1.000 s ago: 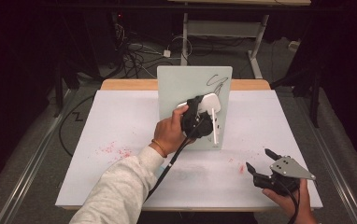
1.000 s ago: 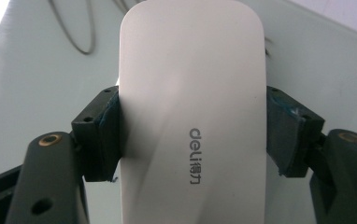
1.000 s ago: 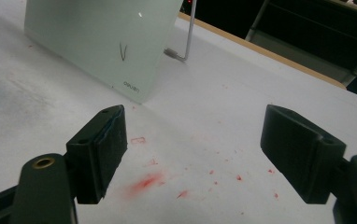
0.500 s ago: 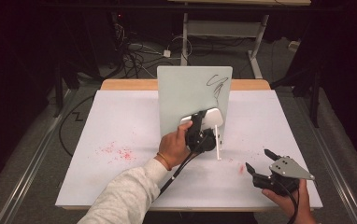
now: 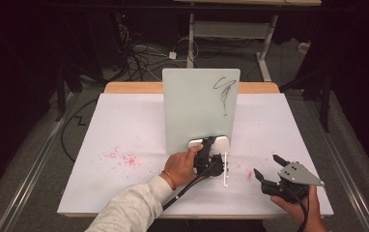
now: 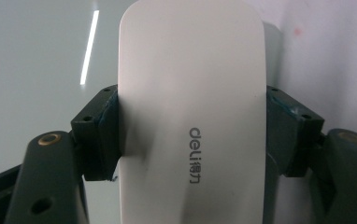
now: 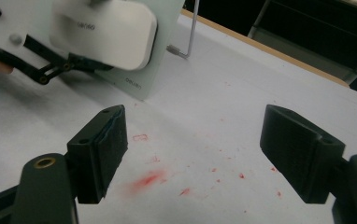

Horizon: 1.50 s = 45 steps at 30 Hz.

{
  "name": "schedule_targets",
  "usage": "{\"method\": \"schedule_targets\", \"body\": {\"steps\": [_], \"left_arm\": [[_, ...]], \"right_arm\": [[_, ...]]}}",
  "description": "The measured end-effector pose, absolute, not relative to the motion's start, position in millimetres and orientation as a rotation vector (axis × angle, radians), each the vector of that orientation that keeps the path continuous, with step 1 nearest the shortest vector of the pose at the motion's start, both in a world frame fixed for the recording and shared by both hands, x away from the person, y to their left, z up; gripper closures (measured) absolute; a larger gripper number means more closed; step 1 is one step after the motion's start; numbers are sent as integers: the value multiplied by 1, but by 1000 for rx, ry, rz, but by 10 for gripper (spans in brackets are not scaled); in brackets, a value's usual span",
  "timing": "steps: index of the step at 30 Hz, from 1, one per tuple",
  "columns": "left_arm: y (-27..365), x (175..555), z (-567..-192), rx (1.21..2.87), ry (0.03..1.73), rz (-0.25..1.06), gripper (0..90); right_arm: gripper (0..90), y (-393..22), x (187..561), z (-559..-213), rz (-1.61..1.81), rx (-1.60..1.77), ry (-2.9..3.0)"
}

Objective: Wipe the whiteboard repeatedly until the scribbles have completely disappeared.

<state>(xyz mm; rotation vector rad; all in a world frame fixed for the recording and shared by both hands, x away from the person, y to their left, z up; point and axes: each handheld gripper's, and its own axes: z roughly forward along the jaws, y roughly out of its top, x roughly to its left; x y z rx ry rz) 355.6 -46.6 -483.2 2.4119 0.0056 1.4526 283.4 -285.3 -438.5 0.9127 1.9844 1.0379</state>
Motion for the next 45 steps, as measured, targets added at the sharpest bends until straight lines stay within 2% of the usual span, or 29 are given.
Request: {"method": "schedule_targets", "body": {"steps": [6,21,23,31,36,41,45], "left_arm": [[-33,351,-493,2504,-122,1491,292],[-70,356,-490,2413,-99,1563,291],[-70,360,-479,2392,-93,1594,291],[-48,389,-396,2258,190,1528,292],[-46,395,-380,2238,231,1520,291],[-49,390,-392,2253,238,1500,292],[-43,376,-431,2328,107,1543,292]], "right_arm": [[237,-286,284,-439,1037,919,1983],[235,-287,284,-438,1051,928,1966],[235,-288,284,-438,1050,932,1964],[235,-287,283,-437,1048,923,1966],[235,-288,283,-437,1053,923,1962],[235,-287,283,-437,1054,926,1966],[235,-287,282,-437,1055,923,1968]]}}
